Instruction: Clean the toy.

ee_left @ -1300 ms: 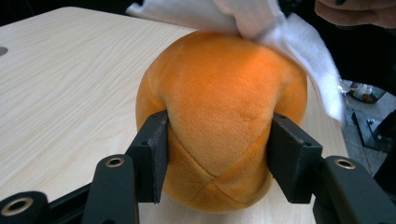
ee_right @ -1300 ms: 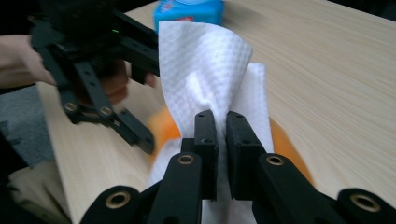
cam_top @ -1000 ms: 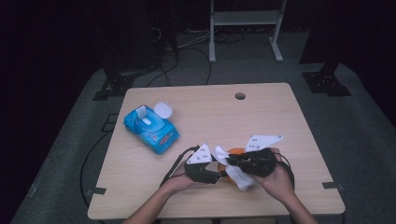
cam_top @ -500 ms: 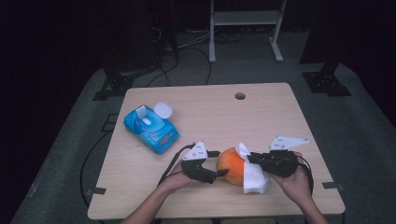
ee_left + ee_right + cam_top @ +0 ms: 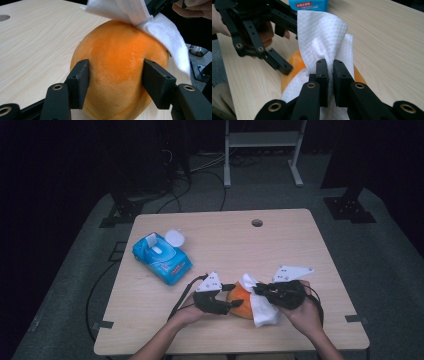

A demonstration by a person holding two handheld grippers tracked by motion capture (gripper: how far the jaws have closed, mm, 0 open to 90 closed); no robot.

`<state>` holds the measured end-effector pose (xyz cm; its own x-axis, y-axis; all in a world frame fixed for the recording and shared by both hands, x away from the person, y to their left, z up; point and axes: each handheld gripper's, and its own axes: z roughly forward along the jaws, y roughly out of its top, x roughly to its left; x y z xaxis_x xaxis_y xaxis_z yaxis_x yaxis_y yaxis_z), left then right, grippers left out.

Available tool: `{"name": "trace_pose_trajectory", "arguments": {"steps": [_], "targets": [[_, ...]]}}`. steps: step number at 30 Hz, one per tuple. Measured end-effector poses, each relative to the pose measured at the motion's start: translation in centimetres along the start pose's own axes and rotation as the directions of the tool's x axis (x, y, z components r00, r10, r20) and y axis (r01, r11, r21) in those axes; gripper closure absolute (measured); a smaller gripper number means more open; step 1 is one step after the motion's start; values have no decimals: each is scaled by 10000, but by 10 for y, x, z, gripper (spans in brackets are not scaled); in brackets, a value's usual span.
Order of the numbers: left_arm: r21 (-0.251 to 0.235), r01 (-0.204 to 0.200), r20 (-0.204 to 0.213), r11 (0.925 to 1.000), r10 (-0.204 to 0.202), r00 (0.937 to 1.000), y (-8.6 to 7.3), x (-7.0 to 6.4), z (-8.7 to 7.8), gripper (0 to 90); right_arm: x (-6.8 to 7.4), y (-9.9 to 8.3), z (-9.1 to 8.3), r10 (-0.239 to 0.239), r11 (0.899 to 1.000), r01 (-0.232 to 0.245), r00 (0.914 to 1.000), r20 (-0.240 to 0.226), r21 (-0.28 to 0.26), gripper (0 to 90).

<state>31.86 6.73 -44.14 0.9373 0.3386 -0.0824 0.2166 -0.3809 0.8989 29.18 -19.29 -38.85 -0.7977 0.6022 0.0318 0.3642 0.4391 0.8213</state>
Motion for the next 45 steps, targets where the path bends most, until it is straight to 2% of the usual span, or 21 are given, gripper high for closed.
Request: {"name": "trace_pose_trajectory", "arguments": {"steps": [4,8,12,14,16,17,20,23,25,27,30,32,33,35,37,39,40,41,42,44,45], "targets": [[46,-16,71,10000,16,10000,-1,-1,1,398,-11,-19,-14,622,9981,-622,9980,98,5,830],[46,16,20,10000,-16,10000,-1,-2,1,395,-15,-36,-26,1150,9934,-1150,9933,133,10,830],[97,10,134,10000,-11,9999,0,-2,1,381,-8,-38,-28,975,9952,-976,9952,90,77,830],[300,169,700,9994,-189,9974,1,-1,-3,353,-10,-36,-25,987,9951,-988,9951,48,96,830],[514,237,1272,9984,-301,9914,2,1,-6,312,-13,-35,-22,984,9951,-984,9951,12,118,829],[511,191,1370,9985,-259,9902,2,2,-8,303,-14,-34,-21,997,9949,-996,9950,-19,133,828],[195,510,1220,9985,-530,9911,4,7,-11,270,-13,-34,-21,946,9953,-943,9954,-120,210,828],[43,812,814,9967,-813,9934,7,9,-7,181,-9,-37,-20,890,9954,-870,9946,-525,392,828],[151,1030,863,9946,-1040,9908,6,8,-1,150,-7,-37,-22,891,9953,-860,9932,-753,435,828],[275,1151,1047,9930,-1174,9876,3,8,3,140,-8,-37,-27,901,9957,-881,9932,-733,302,827],[477,1329,1400,9900,-1384,9804,-2,8,6,121,-15,-40,-30,1306,9914,-1304,9896,-598,85,828],[575,1194,1514,9912,-1269,9803,-4,7,9,148,-17,-44,-24,1683,9857,-1666,9824,-807,266,828],[545,953,1393,9940,-1020,9850,-4,4,9,232,-16,-45,-19,1801,9836,-1780,9786,-992,301,829],[292,814,1181,9963,-843,9894,-1,1,5,374,-16,-44,-15,1967,9805,-1950,9734,-1173,260,832],[-148,467,933,9988,-451,9946,5,0,1,424,-19,-39,-16,2087,9778,-2096,9704,-1216,62,834],[-692,-26,334,9976,49,9994,16,-2,-7,438,-22,-32,-18,2123,9759,-2165,9712,-1084,-280,836],[-831,-168,100,9964,176,9998,19,-2,-9,437,-24,-26,-19,2129,9745,-2190,9712,-1066,-491,837],[-897,-495,-305,9947,469,9984,21,-2,-12,432,-26,-22,-19,2120,9736,-2192,9717,-1046,-630,837],[-842,-725,-621,9938,674,9958,22,-1,-12,418,-28,-18,-18,2089,9729,-2170,9729,-986,-798,837],[-512,-703,-888,9962,655,9939,18,0,-10,393,-27,-9,-15,2016,9737,-2091,9757,-859,-905,838],[-352,-635,-857,9974,603,9945,13,2,-7,385,-25,-4,-10,1938,9738,-2049,9747,-1117,-989,838]]}}
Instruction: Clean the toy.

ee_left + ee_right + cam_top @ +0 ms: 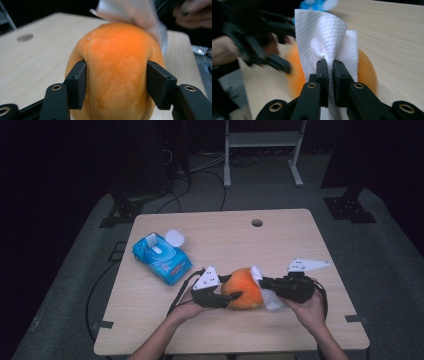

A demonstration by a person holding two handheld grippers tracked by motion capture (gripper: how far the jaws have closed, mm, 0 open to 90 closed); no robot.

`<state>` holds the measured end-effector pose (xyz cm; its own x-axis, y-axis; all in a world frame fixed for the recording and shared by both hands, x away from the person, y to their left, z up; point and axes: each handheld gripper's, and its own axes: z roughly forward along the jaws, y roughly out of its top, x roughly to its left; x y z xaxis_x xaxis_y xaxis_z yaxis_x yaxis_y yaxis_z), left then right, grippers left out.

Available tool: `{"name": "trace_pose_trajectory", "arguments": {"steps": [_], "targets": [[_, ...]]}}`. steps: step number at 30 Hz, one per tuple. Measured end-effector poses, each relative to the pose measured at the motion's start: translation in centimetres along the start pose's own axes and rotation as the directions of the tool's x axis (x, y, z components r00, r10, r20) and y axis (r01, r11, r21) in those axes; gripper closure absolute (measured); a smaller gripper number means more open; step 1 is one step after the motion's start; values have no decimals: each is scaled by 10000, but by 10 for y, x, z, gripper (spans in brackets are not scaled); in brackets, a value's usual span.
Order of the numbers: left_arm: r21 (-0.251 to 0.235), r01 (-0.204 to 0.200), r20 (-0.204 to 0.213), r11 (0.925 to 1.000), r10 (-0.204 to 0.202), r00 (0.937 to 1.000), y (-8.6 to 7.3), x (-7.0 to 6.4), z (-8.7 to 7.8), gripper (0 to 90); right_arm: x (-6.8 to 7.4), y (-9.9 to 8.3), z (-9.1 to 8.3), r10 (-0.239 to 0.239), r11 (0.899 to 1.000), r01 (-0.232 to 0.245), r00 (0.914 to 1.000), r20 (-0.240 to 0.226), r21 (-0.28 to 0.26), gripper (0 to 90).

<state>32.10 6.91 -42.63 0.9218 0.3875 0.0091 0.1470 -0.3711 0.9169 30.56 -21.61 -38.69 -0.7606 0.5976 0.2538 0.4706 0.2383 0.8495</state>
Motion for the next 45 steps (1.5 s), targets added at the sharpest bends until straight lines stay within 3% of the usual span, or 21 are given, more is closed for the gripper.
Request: {"name": "trace_pose_trajectory", "arguments": {"steps": [2,5,7,11,13,16,19,21,24,27,32,34,38,42,45], "targets": [[318,-34,107,9995,30,9999,-9,0,5,375,10,5,12,-378,9991,384,9988,-296,199,838],[320,251,48,9992,-253,9997,-11,4,3,368,19,4,26,-819,9953,829,9964,-218,507,836],[409,502,46,9979,-504,9987,-16,7,1,366,15,-2,29,-1001,9925,986,9948,175,728,835],[431,731,77,9964,-735,9973,-20,12,-1,361,-1,-17,21,-751,9945,685,9937,834,795,835],[400,822,105,9958,-827,9965,-22,14,-1,355,-15,-30,17,-173,9947,67,9945,1030,1025,834],[447,861,150,9953,-868,9961,-22,13,0,348,-23,-40,13,259,9930,-365,9952,944,1126,834],[428,919,145,9949,-926,9956,-22,13,1,344,-17,-32,9,205,9971,-254,9975,681,723,834],[401,941,132,9948,-947,9954,-23,13,1,342,-9,-23,10,-80,9987,55,9987,510,497,834],[427,979,140,9943,-986,9950,-24,14,0,339,-3,-18,18,-399,9976,369,9979,501,580,833],[463,1059,224,9933,-1070,9940,-26,17,-2,338,-11,-26,22,-189,9966,139,9979,612,817,833],[512,973,268,9939,-988,9947,-24,13,0,333,-24,-39,16,350,9927,-455,9950,940,1113,833],[497,936,273,9944,-950,9951,-23,10,1,330,-21,-34,12,332,9960,-393,9965,763,807,833],[562,609,252,9966,-624,9977,-21,4,3,327,-4,-15,14,-145,9995,137,9995,289,299,832],[567,563,260,9968,-578,9980,-22,4,1,325,0,-11,21,-556,9970,536,9978,349,552,832],[548,535,328,9971,-553,9979,-22,4,1,321,-11,-23,20,-193,9967,144,9980,605,801,833]]}}
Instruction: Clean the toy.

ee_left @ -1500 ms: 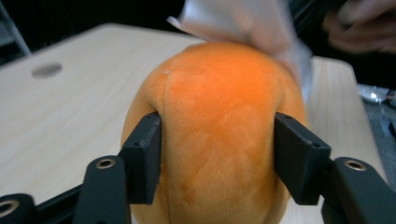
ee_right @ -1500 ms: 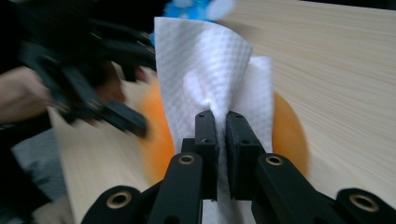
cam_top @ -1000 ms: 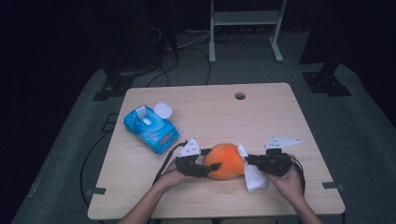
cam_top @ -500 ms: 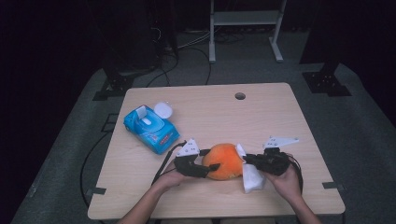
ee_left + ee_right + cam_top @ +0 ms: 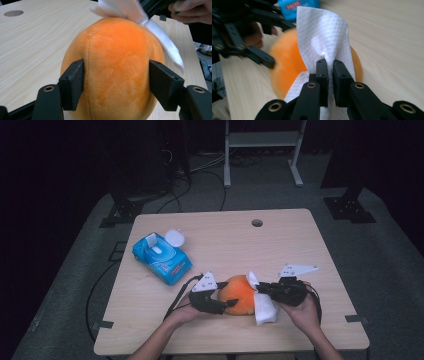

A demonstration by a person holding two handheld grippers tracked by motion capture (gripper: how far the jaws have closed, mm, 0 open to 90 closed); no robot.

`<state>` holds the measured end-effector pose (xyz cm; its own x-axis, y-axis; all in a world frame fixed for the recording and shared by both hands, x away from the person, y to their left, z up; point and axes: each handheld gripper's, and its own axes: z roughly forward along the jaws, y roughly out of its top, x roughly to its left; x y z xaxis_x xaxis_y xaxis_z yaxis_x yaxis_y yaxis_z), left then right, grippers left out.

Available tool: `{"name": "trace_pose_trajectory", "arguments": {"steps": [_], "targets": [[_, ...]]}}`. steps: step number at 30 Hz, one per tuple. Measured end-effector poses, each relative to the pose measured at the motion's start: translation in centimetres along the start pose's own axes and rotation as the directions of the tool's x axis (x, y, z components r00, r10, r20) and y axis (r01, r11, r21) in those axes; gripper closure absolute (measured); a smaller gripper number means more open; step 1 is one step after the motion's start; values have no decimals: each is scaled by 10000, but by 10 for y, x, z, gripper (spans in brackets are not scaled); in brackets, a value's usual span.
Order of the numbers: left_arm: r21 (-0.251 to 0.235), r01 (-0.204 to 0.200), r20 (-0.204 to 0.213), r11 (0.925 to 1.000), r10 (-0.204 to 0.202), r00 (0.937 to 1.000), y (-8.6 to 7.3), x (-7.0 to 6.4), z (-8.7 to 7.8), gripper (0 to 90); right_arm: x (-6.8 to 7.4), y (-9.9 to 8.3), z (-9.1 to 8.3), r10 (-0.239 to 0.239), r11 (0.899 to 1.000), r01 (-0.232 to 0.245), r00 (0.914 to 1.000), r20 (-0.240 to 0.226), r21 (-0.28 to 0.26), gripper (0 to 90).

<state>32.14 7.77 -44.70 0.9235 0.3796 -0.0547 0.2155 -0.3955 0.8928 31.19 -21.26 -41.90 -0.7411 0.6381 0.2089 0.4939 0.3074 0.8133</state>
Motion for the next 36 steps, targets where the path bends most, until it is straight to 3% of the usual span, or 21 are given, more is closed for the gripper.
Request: {"name": "trace_pose_trajectory", "arguments": {"steps": [4,7,9,12,20,22,26,29,32,36], "targets": [[79,-216,5,9997,216,9998,4,-5,3,316,-8,-10,-5,365,9990,-373,9988,336,230,831],[100,-368,-10,9993,368,9993,5,-9,5,315,2,-1,-10,174,9995,-174,9998,-11,-255,831],[138,-514,-24,9986,514,9987,6,-11,6,315,14,8,-9,-222,9989,209,9993,-300,-416,830],[155,-536,-39,9984,536,9986,6,-11,5,315,26,16,-2,-973,9951,971,9952,-93,-204,829],[76,-467,45,9989,467,9989,6,-10,6,315,4,-1,-5,-163,9999,163,9996,231,3,832],[120,-534,10,9985,534,9986,8,-12,7,315,5,0,-8,-118,9999,120,9996,274,-67,832],[128,-633,-17,9979,634,9980,10,-15,9,316,23,12,-7,-750,9964,733,9963,-412,-427,829],[182,-703,-73,9974,705,9975,10,-16,8,315,34,18,0,-1361,9906,1358,9905,-176,-183,831],[106,-687,2,9976,687,9976,10,-15,7,308,26,15,2,-1146,9934,1146,9934,-3,-55,835],[-392,-423,247,9983,433,9988,12,-10,1,258,17,8,0,-880,9961,880,9961,-27,22,836]]}}
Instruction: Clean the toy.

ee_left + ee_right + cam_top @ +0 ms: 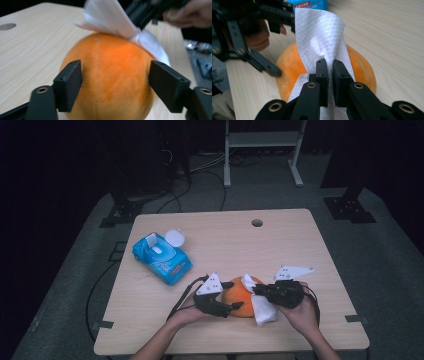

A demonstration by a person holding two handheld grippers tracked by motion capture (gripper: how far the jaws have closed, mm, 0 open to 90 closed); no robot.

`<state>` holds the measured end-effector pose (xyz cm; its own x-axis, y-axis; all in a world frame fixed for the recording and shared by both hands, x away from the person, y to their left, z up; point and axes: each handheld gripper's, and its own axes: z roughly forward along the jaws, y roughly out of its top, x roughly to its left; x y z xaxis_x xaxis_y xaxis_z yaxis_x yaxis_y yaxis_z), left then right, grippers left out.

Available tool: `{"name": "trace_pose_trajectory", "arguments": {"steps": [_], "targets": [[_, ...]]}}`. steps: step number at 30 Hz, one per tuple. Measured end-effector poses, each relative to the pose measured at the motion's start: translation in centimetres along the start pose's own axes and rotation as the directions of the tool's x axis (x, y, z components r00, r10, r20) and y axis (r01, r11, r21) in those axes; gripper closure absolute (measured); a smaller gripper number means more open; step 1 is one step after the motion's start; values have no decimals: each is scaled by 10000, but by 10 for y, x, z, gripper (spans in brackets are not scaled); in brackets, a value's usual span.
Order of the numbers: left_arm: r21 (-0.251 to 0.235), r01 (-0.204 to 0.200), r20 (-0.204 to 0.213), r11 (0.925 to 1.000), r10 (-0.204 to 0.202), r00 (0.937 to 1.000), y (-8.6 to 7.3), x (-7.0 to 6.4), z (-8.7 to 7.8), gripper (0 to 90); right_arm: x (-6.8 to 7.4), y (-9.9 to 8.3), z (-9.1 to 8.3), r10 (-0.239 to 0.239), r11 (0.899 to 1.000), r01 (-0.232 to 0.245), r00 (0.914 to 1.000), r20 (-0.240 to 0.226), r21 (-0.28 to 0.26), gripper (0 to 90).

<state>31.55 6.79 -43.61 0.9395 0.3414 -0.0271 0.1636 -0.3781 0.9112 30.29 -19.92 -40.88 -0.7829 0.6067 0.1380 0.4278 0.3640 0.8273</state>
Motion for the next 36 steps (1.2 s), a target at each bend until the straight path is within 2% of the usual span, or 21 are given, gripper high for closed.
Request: {"name": "trace_pose_trajectory", "arguments": {"steps": [3,6,7,9,11,14,15,16,18,19,20,22,23,25,27,29,34,36], "targets": [[63,159,-181,9999,-158,9997,1,4,-2,187,-2,-3,-4,49,10000,-49,10000,59,16,836],[210,444,75,9988,-446,9990,-4,6,0,180,-5,-5,-7,163,9999,-162,9998,142,-22,836],[289,402,165,9988,-407,9990,-5,6,1,208,-6,-6,-8,207,9998,-207,9997,146,2,836],[351,286,78,9990,-289,9996,-3,3,2,310,-5,-5,-8,182,9998,-182,9996,229,-31,836],[363,116,-56,9993,-114,9999,-1,1,1,371,4,0,-11,-337,9993,346,9979,546,-146,836],[313,-74,-160,9995,79,9998,5,-6,3,399,18,9,-13,-743,9962,758,9966,354,-422,836],[337,-132,-186,9993,139,9997,6,-7,3,401,23,13,-12,-1007,9935,1019,9946,247,-503,836],[358,-228,-186,9991,235,9996,7,-8,3,404,25,14,-10,-1061,9931,1067,9943,147,-497,835],[358,-233,-203,9991,241,9995,6,-9,3,411,28,15,-6,-1270,9911,1279,9915,268,-371,835],[339,-246,-184,9991,252,9995,6,-8,2,414,26,13,-6,-1216,9919,1226,9921,304,-328,835],[272,-157,-178,9995,161,9997,5,-8,2,416,22,12,-6,-966,9947,976,9949,287,-326,835],[223,-143,-31,9996,144,9999,4,-7,1,411,13,7,-9,-740,9968,756,9957,563,-276,835],[210,-142,46,9997,141,9999,4,-7,1,381,6,3,-11,-444,9985,460,9977,520,-295,835],[8,-14,166,10000,14,9999,4,-5,1,303,0,-2,-12,-184,9994,197,9987,481,-267,835],[128,54,103,9999,-56,9999,3,-4,2,217,-3,-5,-12,-46,9996,57,9991,426,-268,835],[288,122,204,9995,-128,9997,-1,-2,4,197,-3,-5,-11,-39,9997,51,9989,457,-248,835],[275,-108,-3,9996,108,9999,1,-5,3,379,2,0,-13,-178,9992,196,9985,517,-359,835],[130,-162,-73,9998,163,9998,4,-9,4,401,10,7,-16,-249,9967,245,9997,-51,-770,835]]}}
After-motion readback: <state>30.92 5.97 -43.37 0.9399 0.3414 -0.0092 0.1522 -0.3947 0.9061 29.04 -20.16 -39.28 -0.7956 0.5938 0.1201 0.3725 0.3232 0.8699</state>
